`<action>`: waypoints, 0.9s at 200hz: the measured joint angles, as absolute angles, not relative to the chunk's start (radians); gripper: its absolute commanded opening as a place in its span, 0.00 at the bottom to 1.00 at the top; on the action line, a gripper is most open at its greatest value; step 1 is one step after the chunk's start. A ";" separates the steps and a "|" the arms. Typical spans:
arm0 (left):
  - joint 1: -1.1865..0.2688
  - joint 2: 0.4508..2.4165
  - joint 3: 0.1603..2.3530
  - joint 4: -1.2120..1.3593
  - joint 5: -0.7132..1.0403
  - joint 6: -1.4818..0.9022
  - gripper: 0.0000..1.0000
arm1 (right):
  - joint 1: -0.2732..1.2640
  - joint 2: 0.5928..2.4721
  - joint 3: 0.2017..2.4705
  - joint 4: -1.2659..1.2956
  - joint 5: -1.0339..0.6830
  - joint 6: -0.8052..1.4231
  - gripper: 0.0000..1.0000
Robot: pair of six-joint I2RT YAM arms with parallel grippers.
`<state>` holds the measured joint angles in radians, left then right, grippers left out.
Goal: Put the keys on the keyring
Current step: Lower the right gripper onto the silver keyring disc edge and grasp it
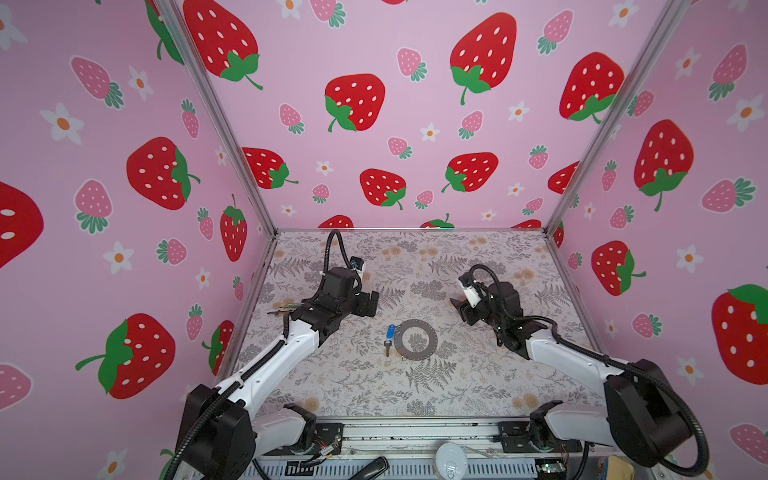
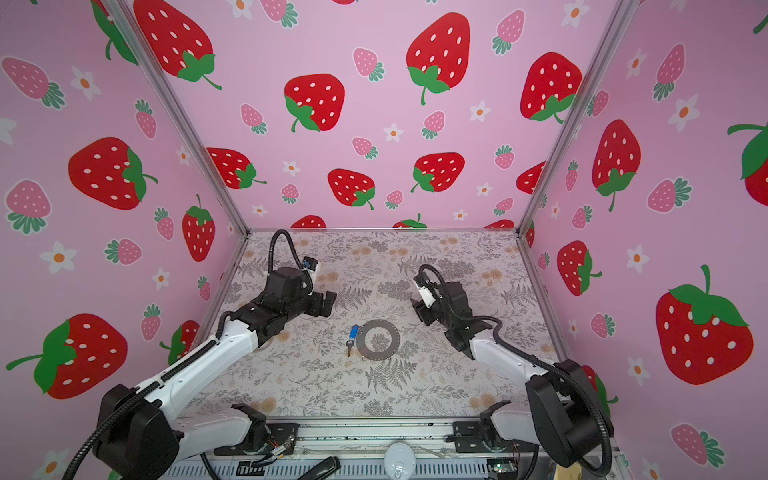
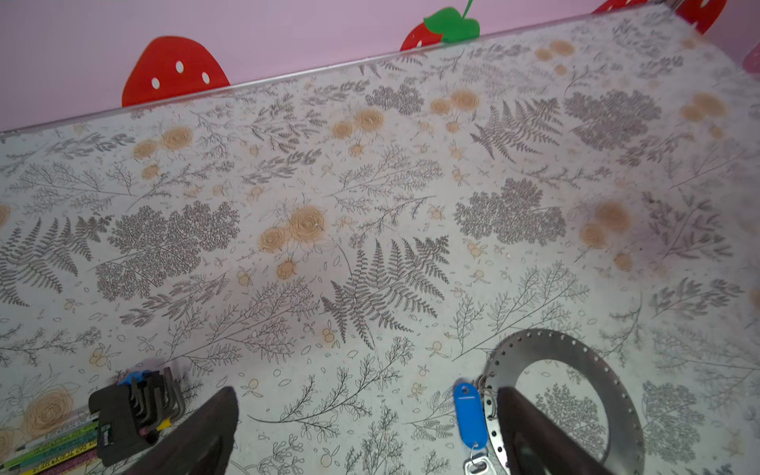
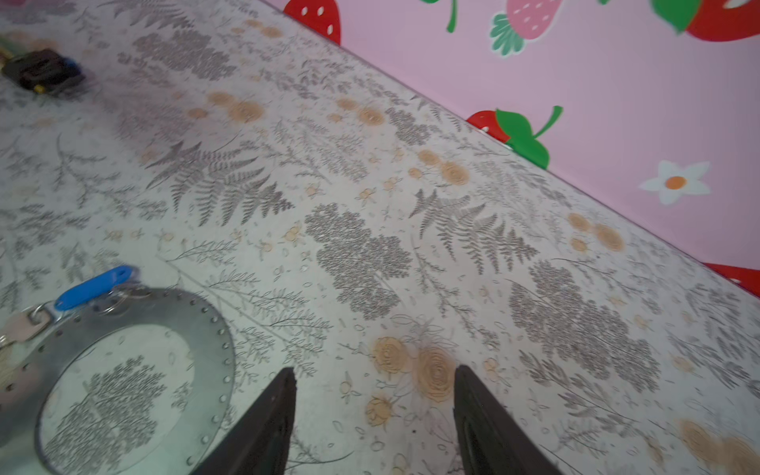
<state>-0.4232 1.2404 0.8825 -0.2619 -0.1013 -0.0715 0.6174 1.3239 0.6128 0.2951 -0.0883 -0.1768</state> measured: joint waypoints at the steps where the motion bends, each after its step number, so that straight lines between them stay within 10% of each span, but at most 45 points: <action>1: -0.423 1.240 0.883 -0.262 -0.101 -0.072 0.99 | 0.624 1.327 0.613 0.292 -0.089 -0.179 0.55; 180: -0.308 1.272 0.931 -0.375 -0.138 -0.153 0.82 | 0.876 1.820 0.869 0.350 -0.195 -0.786 0.28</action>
